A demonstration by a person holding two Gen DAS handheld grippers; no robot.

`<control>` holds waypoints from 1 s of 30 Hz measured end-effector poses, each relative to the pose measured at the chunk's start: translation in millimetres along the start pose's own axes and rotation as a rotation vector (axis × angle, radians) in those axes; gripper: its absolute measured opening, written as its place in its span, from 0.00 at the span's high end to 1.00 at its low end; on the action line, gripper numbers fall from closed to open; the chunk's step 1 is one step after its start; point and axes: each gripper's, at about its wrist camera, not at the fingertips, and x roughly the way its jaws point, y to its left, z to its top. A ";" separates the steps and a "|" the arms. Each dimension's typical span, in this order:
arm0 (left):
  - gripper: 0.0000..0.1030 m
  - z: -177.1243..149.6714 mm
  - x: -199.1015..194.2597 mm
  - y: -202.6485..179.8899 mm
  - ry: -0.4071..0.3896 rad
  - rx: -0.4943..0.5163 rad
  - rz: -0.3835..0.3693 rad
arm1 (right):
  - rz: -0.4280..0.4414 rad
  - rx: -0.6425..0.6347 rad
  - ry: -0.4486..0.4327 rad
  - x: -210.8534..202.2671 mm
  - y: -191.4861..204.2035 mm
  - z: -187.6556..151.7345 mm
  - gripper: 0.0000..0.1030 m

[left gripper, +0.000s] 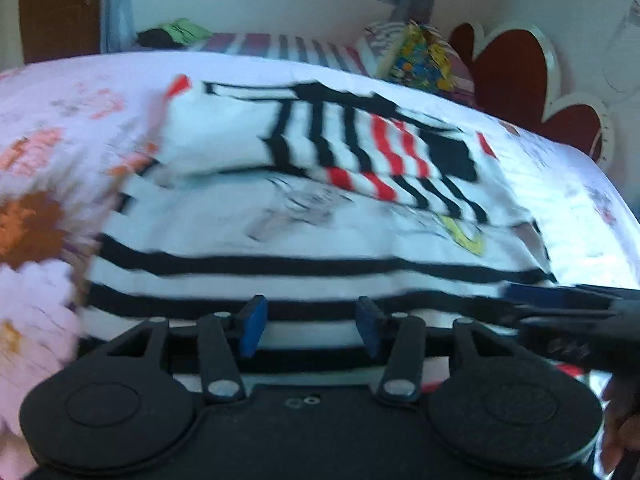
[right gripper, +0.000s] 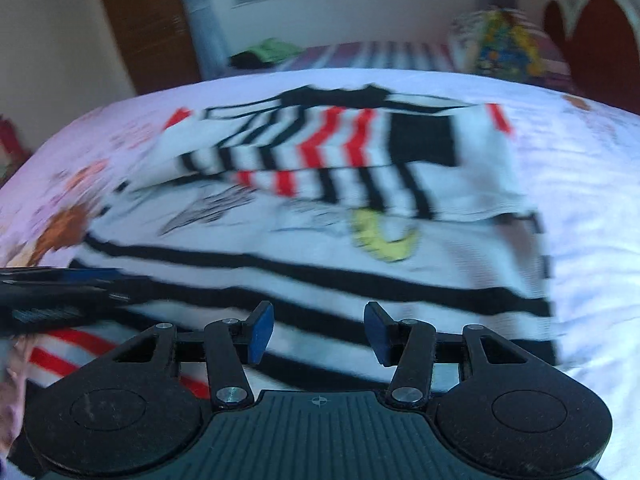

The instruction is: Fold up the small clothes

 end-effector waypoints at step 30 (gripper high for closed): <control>0.39 -63.8 -38.2 4.7 0.027 0.064 0.171 | -0.027 0.005 -0.030 -68.6 17.6 -71.9 0.51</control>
